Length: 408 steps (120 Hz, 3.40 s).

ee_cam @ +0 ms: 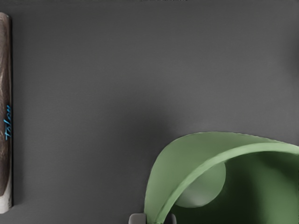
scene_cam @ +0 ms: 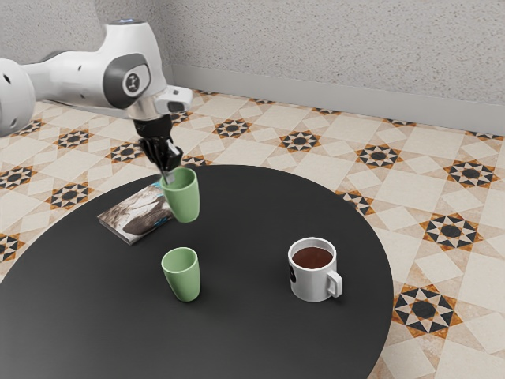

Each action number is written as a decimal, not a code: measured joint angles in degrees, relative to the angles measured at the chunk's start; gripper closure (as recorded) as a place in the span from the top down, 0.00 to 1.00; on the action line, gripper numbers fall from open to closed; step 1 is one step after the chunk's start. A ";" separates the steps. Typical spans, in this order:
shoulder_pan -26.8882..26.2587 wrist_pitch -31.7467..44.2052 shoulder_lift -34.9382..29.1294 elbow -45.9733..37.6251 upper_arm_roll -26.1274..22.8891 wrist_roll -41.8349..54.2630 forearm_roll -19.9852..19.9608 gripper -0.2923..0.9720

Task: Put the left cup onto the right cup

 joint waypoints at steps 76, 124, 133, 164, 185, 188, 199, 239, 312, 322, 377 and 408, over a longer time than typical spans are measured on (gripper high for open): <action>-5.21 -1.92 -5.83 -8.02 -1.44 -0.37 0.20 0.15; -5.14 -1.07 -6.74 -11.42 -2.20 -1.00 0.21 0.15; -5.11 -0.41 -7.91 -13.12 -2.21 -1.09 0.22 0.15; -3.67 1.09 -8.98 -14.68 -2.22 -1.29 0.27 0.15; -2.18 1.48 -8.94 -14.91 -2.21 -1.36 0.32 0.15; -2.10 1.51 -8.93 -15.00 -2.21 -1.37 0.32 0.15; -2.17 1.60 -8.93 -15.30 -2.21 -1.41 0.33 0.15; -2.78 2.71 -10.08 -17.52 -2.24 -1.54 0.36 0.15; -0.10 3.41 -9.26 -17.51 -2.19 -1.46 0.35 0.15; -0.68 3.43 -9.19 -17.45 -2.20 -1.49 0.36 0.15; -0.93 3.45 -8.23 -17.66 -2.23 -1.79 0.36 0.15; -1.11 3.17 -8.27 -17.62 -2.21 -2.09 0.09 0.52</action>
